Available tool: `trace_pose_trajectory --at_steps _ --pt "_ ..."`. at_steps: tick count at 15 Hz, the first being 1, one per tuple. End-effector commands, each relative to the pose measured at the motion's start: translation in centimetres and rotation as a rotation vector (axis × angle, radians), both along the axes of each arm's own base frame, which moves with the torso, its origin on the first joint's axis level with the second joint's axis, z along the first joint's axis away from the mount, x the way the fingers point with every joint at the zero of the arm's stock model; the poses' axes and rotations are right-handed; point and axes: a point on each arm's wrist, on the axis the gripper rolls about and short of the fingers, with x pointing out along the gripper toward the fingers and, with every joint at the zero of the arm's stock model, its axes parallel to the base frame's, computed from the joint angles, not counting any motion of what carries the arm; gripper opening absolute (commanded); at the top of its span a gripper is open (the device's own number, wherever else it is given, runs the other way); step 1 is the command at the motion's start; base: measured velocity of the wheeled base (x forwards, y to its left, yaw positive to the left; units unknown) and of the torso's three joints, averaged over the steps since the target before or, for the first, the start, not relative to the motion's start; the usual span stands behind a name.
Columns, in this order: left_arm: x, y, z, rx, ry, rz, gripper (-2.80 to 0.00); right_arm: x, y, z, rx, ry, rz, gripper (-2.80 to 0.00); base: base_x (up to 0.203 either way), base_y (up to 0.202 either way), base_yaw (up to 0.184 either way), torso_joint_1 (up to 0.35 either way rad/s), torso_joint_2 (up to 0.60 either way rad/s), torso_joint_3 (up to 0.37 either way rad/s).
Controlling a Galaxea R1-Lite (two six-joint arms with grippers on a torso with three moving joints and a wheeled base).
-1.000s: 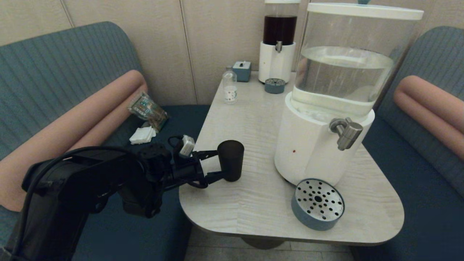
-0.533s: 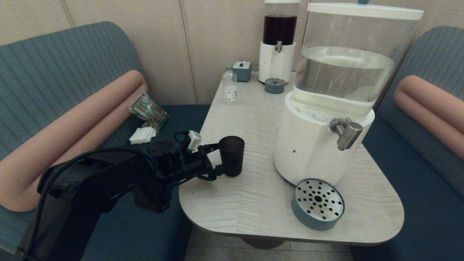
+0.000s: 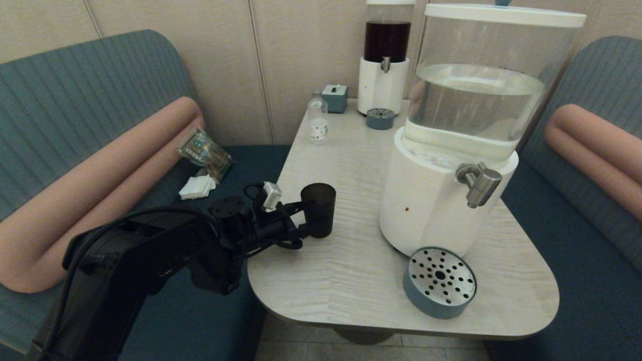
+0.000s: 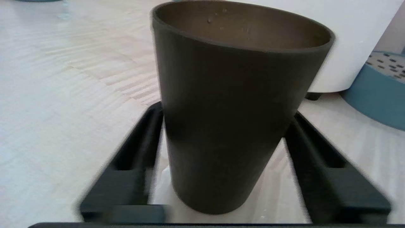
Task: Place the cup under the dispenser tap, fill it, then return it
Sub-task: Pick up the cup, then place it under the water dispenser
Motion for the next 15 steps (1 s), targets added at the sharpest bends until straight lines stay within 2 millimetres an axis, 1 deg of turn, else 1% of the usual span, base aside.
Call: trace_pose_trajectory --at_steps 1,2,4,6,8,11,12,13,14,15 --pt "-0.4 -0.4 0.1 -0.002 0.006 -0.018 -2.80 0.0 0.0 0.0 0.000 -0.004 0.001 -2.80 0.000 0.000 0.000 0.000 0.00 0.000" --pt "-0.9 -1.1 -0.1 0.002 0.018 -0.034 -2.80 0.0 0.0 0.0 0.000 -0.004 0.001 -2.80 0.000 0.000 0.000 0.000 0.00 0.000" --pt "-1.5 -2.1 0.3 0.001 0.015 -0.054 -2.80 0.0 0.0 0.0 0.000 -0.003 0.001 -2.80 0.000 0.000 0.000 0.000 0.00 0.000" --pt "-2.2 -2.6 1.2 -0.003 0.011 -0.061 -2.80 0.0 0.0 0.0 0.000 -0.004 0.001 -2.80 0.000 0.000 0.000 0.000 0.00 0.000" --pt "-3.4 -3.2 2.8 -0.010 0.001 -0.066 -2.80 0.0 0.0 0.0 0.000 -0.003 0.001 -2.80 0.000 0.000 0.000 0.000 0.00 0.000" --pt "-6.6 -4.0 6.3 -0.021 -0.021 -0.097 -2.80 0.0 0.0 0.0 0.000 -0.004 0.001 -2.80 0.000 0.000 0.000 0.000 0.00 0.000" --pt "-8.1 -4.5 8.0 -0.034 -0.039 -0.105 -2.80 0.0 0.0 0.0 0.000 -0.004 0.001 -2.80 0.000 0.000 0.000 0.000 0.00 0.000" --pt "-9.9 -5.3 9.2 -0.043 -0.045 -0.122 -2.80 0.0 0.0 0.0 0.000 -0.004 0.001 -2.80 0.000 0.000 0.000 0.000 0.00 0.000" --pt "-12.0 -6.7 10.0 -0.051 -0.042 -0.163 -2.80 0.0 0.0 0.0 0.000 -0.004 0.001 -2.80 0.000 0.000 0.000 0.000 0.00 0.000" --pt "-13.7 -8.0 10.5 -0.059 -0.039 -0.196 -2.80 0.0 0.0 0.0 0.000 -0.004 0.001 -2.80 0.000 0.000 0.000 0.000 0.00 0.000"
